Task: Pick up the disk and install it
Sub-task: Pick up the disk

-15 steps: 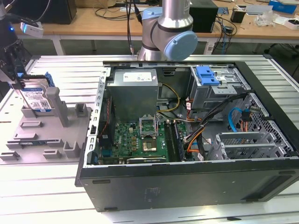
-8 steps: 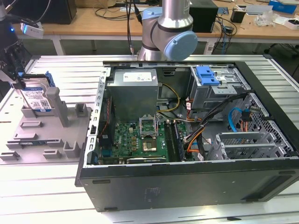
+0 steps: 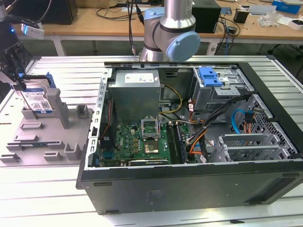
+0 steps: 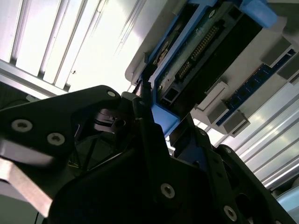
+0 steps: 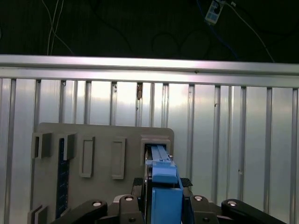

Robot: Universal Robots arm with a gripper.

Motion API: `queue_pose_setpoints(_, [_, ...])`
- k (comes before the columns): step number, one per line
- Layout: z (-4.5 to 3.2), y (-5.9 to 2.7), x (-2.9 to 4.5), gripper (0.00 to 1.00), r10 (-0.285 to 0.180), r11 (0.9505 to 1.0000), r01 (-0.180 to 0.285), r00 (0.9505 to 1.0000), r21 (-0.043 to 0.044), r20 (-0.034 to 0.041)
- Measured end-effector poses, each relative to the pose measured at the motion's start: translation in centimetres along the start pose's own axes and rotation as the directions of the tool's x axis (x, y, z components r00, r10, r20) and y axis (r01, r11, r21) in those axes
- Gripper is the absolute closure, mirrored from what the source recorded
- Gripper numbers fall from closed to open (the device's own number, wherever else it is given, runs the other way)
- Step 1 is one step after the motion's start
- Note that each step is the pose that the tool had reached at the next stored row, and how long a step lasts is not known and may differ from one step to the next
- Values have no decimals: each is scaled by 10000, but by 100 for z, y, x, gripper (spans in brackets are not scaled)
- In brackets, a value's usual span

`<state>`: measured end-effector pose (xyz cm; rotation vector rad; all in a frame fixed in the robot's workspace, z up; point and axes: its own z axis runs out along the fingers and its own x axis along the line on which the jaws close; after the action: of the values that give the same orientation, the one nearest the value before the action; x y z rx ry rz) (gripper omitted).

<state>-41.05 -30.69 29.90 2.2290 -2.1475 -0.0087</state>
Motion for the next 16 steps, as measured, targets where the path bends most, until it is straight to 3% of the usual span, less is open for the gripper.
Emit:
queue_pose_setpoints(4, [0, 0, 0, 63, 0, 10000, 0, 10000, 0, 0])
queue_pose_setpoints(16, [7, 0, 0, 63, 0, 10000, 0, 10000, 0, 0])
